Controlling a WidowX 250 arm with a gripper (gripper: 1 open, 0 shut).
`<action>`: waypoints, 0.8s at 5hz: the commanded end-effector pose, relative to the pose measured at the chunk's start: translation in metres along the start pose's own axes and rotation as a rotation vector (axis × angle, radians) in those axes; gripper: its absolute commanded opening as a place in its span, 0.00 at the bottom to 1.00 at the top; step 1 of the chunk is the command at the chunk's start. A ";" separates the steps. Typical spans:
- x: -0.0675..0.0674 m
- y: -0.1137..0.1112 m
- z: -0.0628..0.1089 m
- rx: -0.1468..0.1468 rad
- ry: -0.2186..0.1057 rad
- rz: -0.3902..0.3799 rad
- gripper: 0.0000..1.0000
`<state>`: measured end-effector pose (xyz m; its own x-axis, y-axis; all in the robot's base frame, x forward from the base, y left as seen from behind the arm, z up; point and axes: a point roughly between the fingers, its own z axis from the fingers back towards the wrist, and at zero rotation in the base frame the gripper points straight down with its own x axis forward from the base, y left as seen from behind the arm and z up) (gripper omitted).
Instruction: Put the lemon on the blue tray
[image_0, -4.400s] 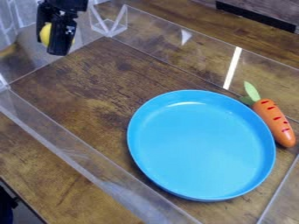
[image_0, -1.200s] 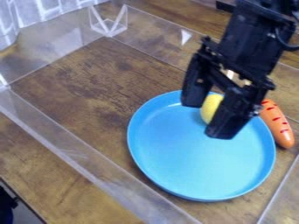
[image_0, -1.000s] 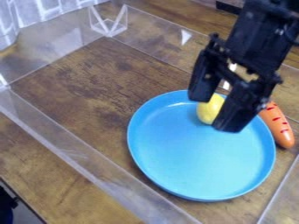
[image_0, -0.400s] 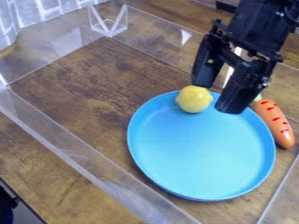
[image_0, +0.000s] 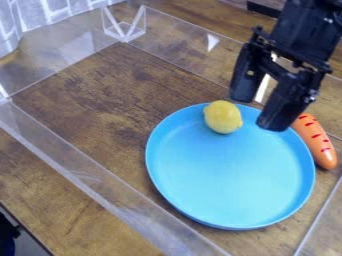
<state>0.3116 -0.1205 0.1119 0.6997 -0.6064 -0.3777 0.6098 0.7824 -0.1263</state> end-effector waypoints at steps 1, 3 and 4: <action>0.009 0.006 0.020 0.011 -0.077 0.002 1.00; 0.011 0.022 0.009 0.002 -0.069 -0.032 1.00; 0.017 0.014 0.009 -0.020 -0.074 0.005 1.00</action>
<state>0.3290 -0.1169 0.0885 0.7048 -0.5990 -0.3802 0.5854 0.7937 -0.1652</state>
